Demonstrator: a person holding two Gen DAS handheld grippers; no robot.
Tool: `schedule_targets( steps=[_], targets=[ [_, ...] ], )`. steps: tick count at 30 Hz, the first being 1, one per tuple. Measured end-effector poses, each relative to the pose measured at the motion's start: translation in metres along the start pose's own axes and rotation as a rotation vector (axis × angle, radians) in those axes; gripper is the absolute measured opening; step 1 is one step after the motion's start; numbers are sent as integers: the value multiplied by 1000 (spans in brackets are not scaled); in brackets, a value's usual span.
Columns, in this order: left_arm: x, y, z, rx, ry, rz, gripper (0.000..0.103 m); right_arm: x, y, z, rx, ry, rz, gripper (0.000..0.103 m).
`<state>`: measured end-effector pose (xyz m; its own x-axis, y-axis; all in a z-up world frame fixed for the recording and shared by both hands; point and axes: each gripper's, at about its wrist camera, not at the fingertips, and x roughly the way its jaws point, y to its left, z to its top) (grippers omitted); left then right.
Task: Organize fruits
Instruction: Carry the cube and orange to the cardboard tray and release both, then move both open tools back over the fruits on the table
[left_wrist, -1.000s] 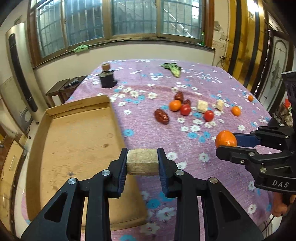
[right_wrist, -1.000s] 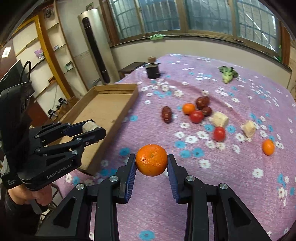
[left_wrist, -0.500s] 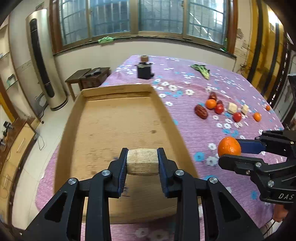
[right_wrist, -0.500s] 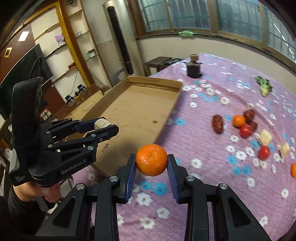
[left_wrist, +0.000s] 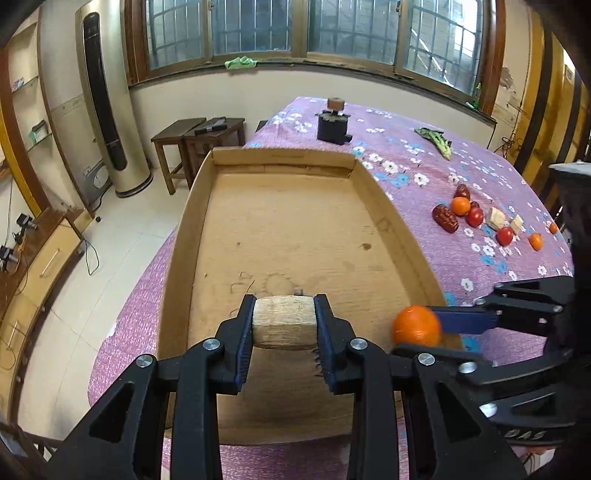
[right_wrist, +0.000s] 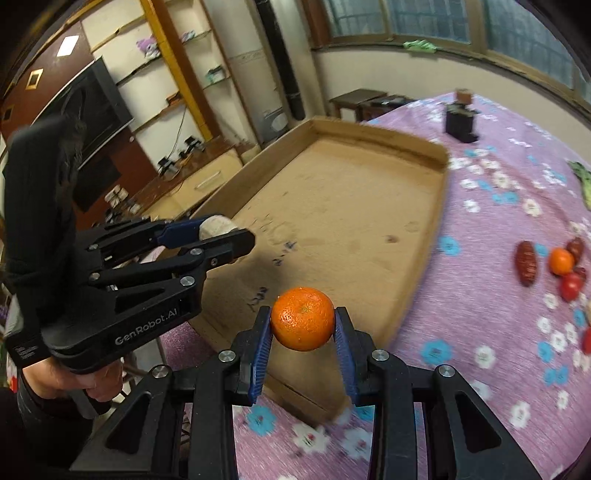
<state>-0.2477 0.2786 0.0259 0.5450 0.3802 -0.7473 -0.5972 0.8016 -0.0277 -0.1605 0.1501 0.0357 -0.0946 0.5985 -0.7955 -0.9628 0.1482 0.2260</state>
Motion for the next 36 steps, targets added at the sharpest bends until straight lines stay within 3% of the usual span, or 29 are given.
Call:
schedule_targets(
  steps=[8,9,11,12,13,15,24,36],
  targets=[
    [16,11,-10,-23,70,2,29,43,2,4,-25,98,-8,36],
    [18,12,-11,-23,78,10,33,43,3,3,-30,95,-10,36],
    [17,12,-12,-19,76,34,42,43,3,4,-38,101,-11,48],
    [15,13,-12,-22,69,45,52,42,4,5,-41,97,-10,54],
    [12,13,-11,-25,59,46,59,39,4,5,-46,90,-18,55],
    [5,14,-10,-32,36,44,63,33,4,4,-52,78,-23,56],
    [-12,-3,2,-19,-7,28,63,-20,-12,-11,1,-20,-33,61],
    [-20,-62,7,57,-7,-55,63,-89,-74,-56,160,-100,-131,64]
  ],
)
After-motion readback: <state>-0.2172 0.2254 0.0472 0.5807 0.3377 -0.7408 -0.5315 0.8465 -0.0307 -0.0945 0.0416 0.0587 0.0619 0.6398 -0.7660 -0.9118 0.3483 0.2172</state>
